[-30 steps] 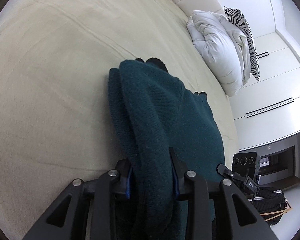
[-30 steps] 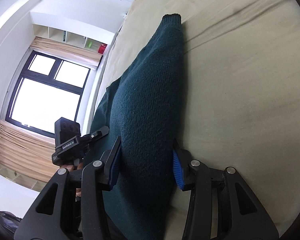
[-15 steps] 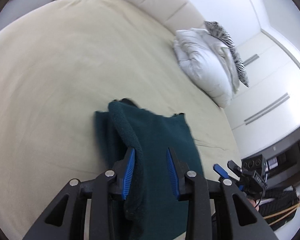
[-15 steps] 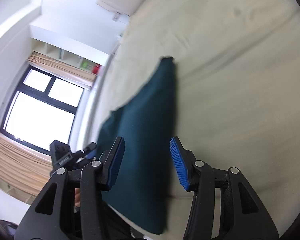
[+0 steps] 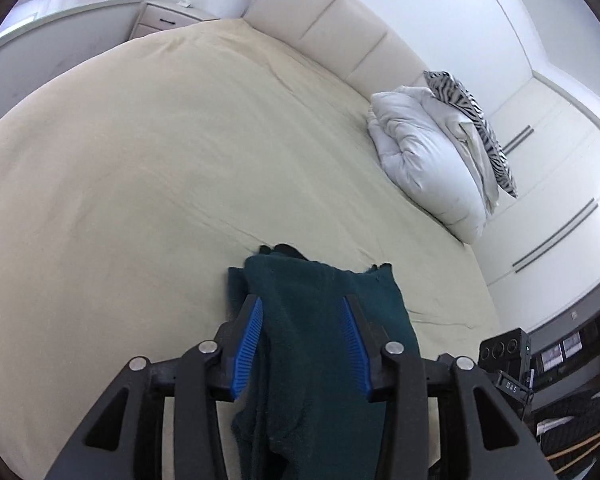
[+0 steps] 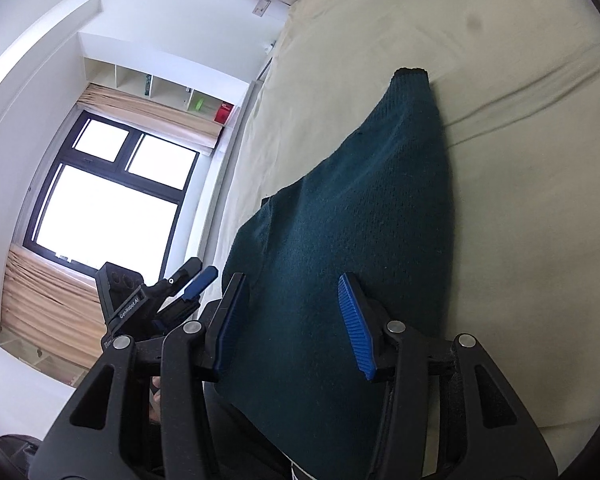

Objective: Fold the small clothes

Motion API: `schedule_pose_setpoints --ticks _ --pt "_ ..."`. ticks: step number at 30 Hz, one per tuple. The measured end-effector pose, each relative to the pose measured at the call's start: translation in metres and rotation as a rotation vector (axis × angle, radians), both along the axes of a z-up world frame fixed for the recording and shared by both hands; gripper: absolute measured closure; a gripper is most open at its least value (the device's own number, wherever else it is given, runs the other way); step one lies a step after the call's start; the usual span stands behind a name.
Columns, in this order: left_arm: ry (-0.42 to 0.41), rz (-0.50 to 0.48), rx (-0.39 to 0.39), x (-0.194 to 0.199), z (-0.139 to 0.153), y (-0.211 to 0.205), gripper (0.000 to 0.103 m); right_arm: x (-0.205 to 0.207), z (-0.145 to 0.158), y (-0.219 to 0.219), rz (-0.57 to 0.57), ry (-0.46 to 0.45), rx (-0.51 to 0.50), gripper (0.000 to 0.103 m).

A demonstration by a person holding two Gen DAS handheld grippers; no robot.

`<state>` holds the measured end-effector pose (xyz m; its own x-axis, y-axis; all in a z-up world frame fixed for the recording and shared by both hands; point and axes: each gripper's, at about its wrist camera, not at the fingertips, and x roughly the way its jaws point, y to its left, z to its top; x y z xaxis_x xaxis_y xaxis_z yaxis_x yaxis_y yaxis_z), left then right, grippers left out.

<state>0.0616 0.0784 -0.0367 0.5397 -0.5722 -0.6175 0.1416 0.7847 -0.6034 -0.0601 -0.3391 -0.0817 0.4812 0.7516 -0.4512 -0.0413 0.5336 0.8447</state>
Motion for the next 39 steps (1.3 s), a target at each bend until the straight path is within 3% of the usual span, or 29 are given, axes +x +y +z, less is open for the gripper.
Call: schedule_pose_setpoints --ticks 4,8,9,18,24,27,30,33,35,39 --pt "0.008 -0.153 0.01 0.001 -0.008 -0.051 0.056 0.003 0.001 0.002 0.005 -0.01 0.007 0.056" --pt "0.121 -0.148 0.037 0.023 -0.054 -0.067 0.057 0.019 -0.002 0.009 0.008 -0.008 0.003 0.056" --pt "0.13 -0.145 0.037 0.027 -0.061 -0.064 0.062 0.022 -0.003 0.006 -0.002 -0.007 0.006 0.057" --pt "0.182 -0.143 -0.188 0.037 -0.081 -0.029 0.068 0.034 0.0 -0.008 -0.048 -0.012 0.043 0.056" --pt "0.182 -0.125 -0.242 0.034 -0.081 -0.021 0.068 0.05 -0.009 -0.008 -0.031 -0.002 0.032 0.055" --pt "0.166 -0.1 -0.227 0.031 -0.074 -0.013 0.065 0.037 -0.008 -0.019 -0.083 -0.012 0.038 0.055" --pt "0.144 -0.068 -0.198 0.027 -0.064 -0.006 0.056 0.017 0.006 -0.036 -0.142 -0.029 -0.065 0.053" --pt "0.086 -0.05 -0.121 0.014 -0.045 -0.004 0.045 -0.005 0.021 -0.049 -0.187 -0.058 -0.12 0.053" --pt "0.036 -0.025 -0.036 0.002 -0.029 -0.005 0.041 -0.021 0.039 -0.052 -0.213 -0.104 -0.189 0.052" --pt "-0.149 0.005 0.162 -0.034 0.013 -0.02 0.018 -0.048 0.082 -0.043 -0.263 -0.22 -0.385 0.047"
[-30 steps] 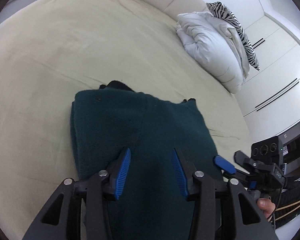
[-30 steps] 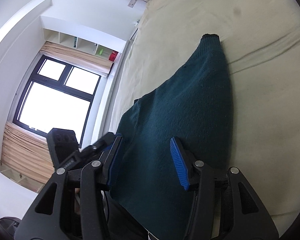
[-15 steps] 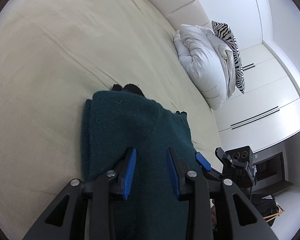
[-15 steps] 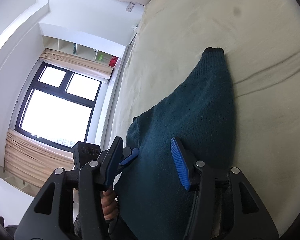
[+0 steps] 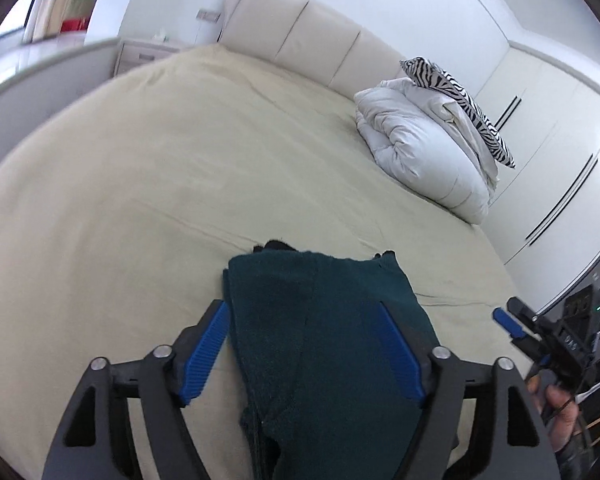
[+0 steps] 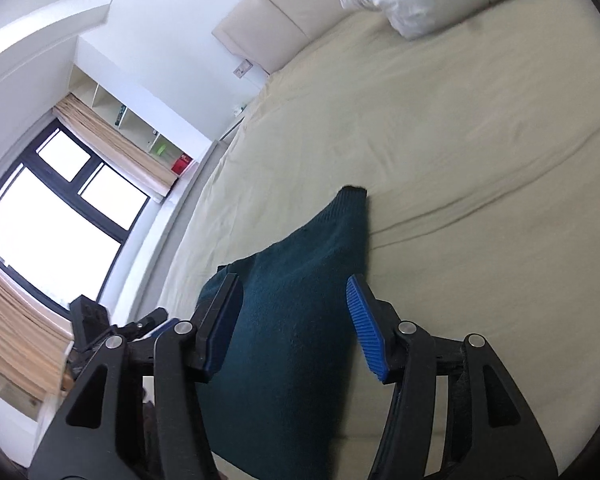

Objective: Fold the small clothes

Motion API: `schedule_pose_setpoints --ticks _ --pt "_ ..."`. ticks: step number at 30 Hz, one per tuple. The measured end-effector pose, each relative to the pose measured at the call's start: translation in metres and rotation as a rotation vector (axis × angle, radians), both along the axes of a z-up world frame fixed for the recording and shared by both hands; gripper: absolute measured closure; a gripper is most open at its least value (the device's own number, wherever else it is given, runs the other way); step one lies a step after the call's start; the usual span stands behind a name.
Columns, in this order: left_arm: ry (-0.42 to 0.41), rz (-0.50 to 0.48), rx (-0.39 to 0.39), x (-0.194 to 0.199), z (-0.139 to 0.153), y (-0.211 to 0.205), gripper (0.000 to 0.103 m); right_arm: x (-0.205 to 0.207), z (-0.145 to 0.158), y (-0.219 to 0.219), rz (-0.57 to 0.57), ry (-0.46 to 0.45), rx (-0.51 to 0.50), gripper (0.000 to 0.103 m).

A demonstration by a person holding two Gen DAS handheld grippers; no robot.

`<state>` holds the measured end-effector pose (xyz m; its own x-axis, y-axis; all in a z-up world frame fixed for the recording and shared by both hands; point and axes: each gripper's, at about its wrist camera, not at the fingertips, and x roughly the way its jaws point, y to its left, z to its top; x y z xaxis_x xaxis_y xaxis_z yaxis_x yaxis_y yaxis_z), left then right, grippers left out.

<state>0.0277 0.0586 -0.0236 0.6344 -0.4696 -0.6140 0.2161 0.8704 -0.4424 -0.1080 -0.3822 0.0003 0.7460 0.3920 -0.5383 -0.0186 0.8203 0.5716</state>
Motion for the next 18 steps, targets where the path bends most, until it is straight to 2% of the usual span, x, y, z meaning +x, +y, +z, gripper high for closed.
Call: schedule_pose_setpoints --ticks 1,3,4,6,9,11,14,16,18 --pt "-0.055 0.009 0.036 -0.01 0.01 -0.003 0.01 -0.008 0.009 0.009 -0.01 -0.03 -0.048 0.046" --pt "-0.172 0.025 0.098 -0.03 0.032 -0.01 0.0 -0.021 0.032 0.02 -0.032 -0.102 -0.141 0.031" --pt "-0.234 0.045 0.138 -0.04 0.043 -0.014 0.0 -0.027 0.042 0.026 -0.047 -0.134 -0.178 0.027" --pt "-0.322 0.066 0.208 -0.056 0.059 -0.021 0.0 -0.039 0.062 0.038 -0.088 -0.198 -0.249 0.012" --pt "-0.397 0.13 0.347 -0.073 0.077 -0.032 0.0 -0.057 0.084 0.05 -0.182 -0.278 -0.322 0.0" --pt "-0.417 0.157 0.402 -0.081 0.084 -0.036 0.0 -0.065 0.094 0.058 -0.232 -0.293 -0.397 0.0" --pt "-0.408 0.211 0.401 -0.088 0.093 -0.03 0.0 -0.076 0.107 0.071 -0.268 -0.294 -0.544 0.0" --pt "-0.347 0.258 0.389 -0.088 0.092 -0.02 0.0 -0.081 0.112 0.076 -0.237 -0.298 -0.575 0.0" --pt "-0.3 0.261 0.387 -0.08 0.086 -0.015 0.0 -0.084 0.114 0.079 -0.199 -0.262 -0.57 0.0"
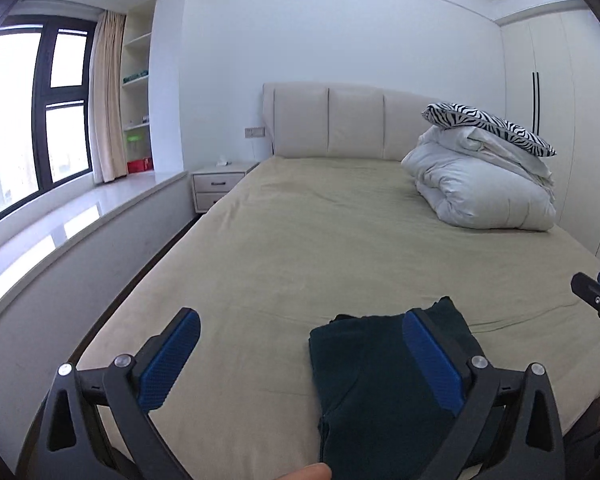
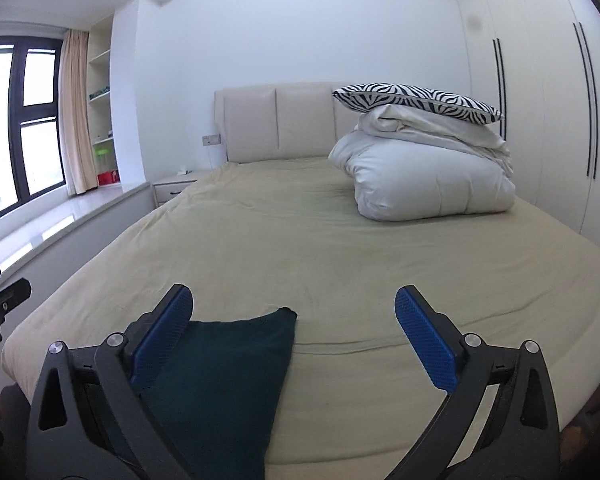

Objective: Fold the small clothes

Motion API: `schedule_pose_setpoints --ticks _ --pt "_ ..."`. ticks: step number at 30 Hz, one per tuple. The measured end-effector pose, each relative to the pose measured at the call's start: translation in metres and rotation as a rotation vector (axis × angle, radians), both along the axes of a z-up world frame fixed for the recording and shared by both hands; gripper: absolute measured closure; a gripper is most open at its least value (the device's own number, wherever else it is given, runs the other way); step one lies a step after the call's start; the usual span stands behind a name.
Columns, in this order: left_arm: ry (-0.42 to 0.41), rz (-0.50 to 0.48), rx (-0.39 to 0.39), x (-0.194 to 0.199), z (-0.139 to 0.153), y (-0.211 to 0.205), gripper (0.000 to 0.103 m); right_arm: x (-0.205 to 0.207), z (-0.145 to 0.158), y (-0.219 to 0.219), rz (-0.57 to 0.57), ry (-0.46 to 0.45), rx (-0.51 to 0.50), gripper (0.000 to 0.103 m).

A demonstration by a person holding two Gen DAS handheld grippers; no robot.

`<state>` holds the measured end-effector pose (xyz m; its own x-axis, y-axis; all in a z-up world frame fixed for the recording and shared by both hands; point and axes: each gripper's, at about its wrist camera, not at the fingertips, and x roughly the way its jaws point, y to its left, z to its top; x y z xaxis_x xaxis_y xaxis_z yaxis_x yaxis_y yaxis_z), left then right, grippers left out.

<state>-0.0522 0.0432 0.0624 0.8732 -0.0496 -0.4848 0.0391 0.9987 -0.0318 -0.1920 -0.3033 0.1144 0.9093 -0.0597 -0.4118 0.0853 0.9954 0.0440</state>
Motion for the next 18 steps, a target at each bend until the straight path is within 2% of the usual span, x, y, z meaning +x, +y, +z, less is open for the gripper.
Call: schedule_pose_setpoints --ticks 5,9,12,18 --pt "0.154 -0.005 -0.011 0.022 -0.027 -0.001 0.0 0.002 -0.023 0.008 0.039 0.141 0.043 0.0" --pt "0.255 -0.016 -0.015 0.03 -0.051 -0.008 0.0 0.011 -0.047 0.016 0.025 0.254 0.058 0.0" --pt "0.308 -0.013 0.009 0.028 -0.067 -0.015 0.0 0.016 -0.061 0.019 0.016 0.288 0.102 0.0" --pt "0.354 -0.018 0.013 0.022 -0.088 -0.018 0.0 0.026 -0.089 0.027 -0.02 0.362 0.088 0.0"
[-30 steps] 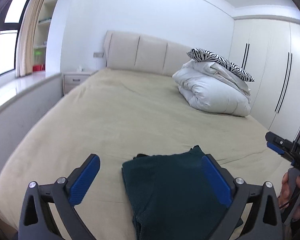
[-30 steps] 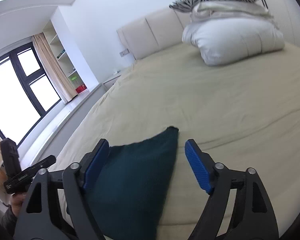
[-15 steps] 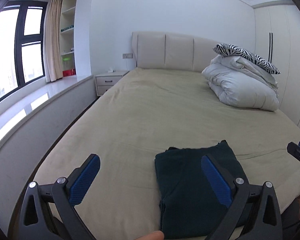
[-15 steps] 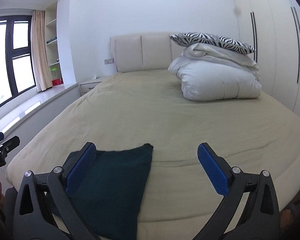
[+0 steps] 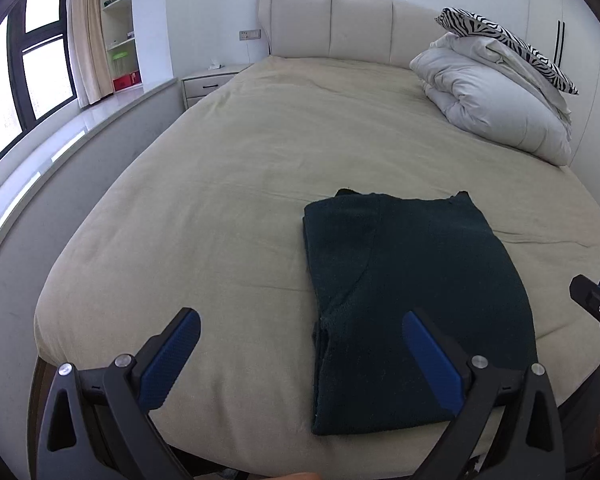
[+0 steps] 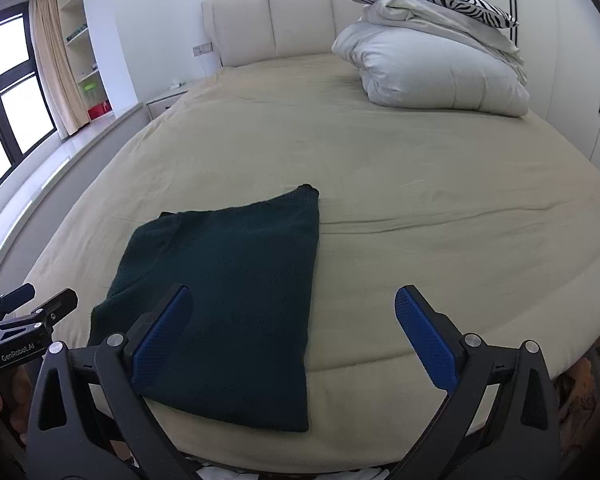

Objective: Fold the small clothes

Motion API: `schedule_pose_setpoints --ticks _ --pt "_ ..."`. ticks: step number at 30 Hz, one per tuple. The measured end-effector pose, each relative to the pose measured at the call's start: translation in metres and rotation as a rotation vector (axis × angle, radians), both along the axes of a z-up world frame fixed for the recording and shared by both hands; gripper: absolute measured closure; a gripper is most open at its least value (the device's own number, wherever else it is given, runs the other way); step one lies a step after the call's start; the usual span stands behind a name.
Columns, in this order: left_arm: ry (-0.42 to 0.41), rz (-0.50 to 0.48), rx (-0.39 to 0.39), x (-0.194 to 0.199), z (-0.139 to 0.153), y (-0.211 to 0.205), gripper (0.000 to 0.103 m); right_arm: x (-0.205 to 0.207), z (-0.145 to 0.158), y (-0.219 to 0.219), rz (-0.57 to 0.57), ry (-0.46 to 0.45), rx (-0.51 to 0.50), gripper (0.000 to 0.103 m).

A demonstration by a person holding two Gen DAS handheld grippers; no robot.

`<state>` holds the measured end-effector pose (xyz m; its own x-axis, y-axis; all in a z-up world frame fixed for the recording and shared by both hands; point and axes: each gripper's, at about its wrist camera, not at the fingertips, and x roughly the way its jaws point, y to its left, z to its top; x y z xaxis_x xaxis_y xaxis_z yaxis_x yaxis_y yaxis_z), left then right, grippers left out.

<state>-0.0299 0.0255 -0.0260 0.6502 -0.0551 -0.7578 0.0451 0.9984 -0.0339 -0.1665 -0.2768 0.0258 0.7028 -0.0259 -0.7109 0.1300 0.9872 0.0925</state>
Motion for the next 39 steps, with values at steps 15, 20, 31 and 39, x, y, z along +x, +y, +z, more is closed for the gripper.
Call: schedule_pose_setpoints --ticks 15,20,31,39 --pt "0.06 -0.01 -0.006 0.0 -0.026 0.004 0.0 0.024 -0.051 0.016 0.022 0.116 -0.039 0.0" --pt "0.07 -0.005 -0.005 0.002 -0.029 0.007 0.0 0.028 -0.055 0.018 0.028 0.126 -0.041 0.0" --pt "0.073 -0.006 -0.001 0.004 -0.031 0.007 0.0 0.031 -0.058 0.022 0.031 0.138 -0.033 0.0" --pt "0.073 -0.005 -0.001 0.004 -0.031 0.007 0.0 0.032 -0.061 0.023 0.031 0.14 -0.027 0.0"
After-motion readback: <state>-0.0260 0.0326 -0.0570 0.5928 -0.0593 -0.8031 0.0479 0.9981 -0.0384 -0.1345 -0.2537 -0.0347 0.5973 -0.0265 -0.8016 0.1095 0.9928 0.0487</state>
